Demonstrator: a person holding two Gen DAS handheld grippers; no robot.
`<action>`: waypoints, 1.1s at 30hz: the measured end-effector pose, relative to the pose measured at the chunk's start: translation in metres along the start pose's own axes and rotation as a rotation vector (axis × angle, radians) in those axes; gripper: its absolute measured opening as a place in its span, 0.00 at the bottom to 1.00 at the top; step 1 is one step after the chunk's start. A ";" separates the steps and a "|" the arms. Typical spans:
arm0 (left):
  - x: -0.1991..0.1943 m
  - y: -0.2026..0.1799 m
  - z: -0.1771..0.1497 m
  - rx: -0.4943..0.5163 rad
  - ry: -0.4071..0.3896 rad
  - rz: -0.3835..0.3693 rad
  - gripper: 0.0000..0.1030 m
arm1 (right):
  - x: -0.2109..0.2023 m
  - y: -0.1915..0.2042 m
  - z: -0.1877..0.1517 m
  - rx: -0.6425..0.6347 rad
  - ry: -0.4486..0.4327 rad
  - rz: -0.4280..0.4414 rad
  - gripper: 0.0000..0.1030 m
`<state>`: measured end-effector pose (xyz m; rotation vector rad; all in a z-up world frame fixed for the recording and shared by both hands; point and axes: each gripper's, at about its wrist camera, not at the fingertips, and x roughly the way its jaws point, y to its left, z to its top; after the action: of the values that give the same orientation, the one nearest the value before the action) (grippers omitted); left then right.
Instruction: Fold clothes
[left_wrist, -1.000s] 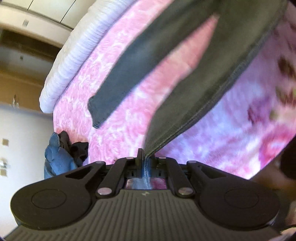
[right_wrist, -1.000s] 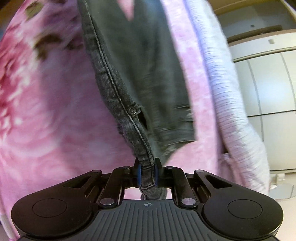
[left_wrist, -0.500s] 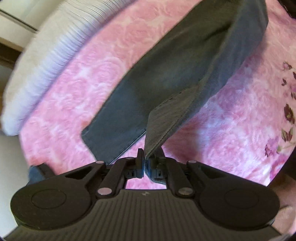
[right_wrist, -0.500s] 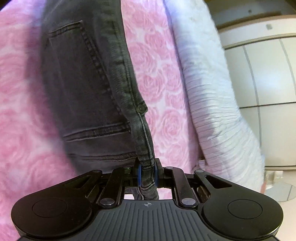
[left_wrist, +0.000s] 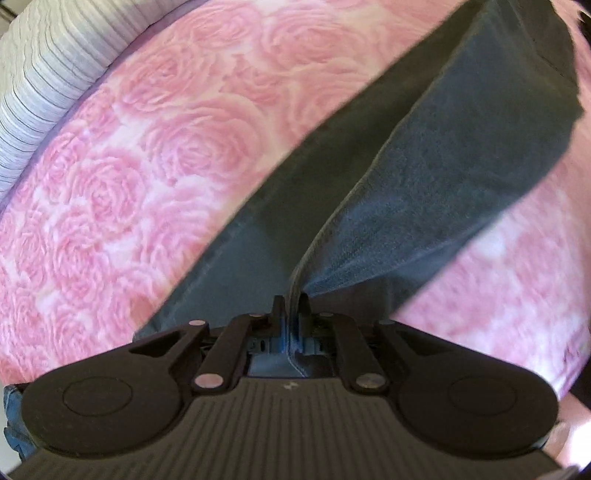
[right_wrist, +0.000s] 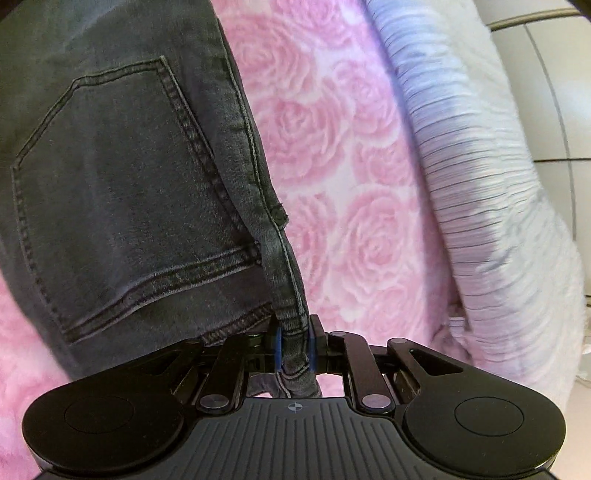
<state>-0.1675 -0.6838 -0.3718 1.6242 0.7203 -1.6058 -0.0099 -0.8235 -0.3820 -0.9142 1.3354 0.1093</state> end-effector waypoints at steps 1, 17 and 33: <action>0.007 0.002 0.006 -0.010 0.008 0.012 0.07 | 0.008 -0.002 0.001 0.010 0.002 0.011 0.12; 0.015 -0.009 0.017 -0.174 0.036 0.205 0.39 | 0.019 -0.012 -0.021 0.537 -0.037 0.007 0.46; -0.035 -0.121 -0.053 -0.354 -0.166 0.213 0.62 | -0.107 0.118 0.044 0.672 -0.306 0.200 0.47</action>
<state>-0.2363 -0.5671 -0.3531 1.2516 0.6754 -1.3536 -0.0707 -0.6729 -0.3512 -0.1841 1.0650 -0.0464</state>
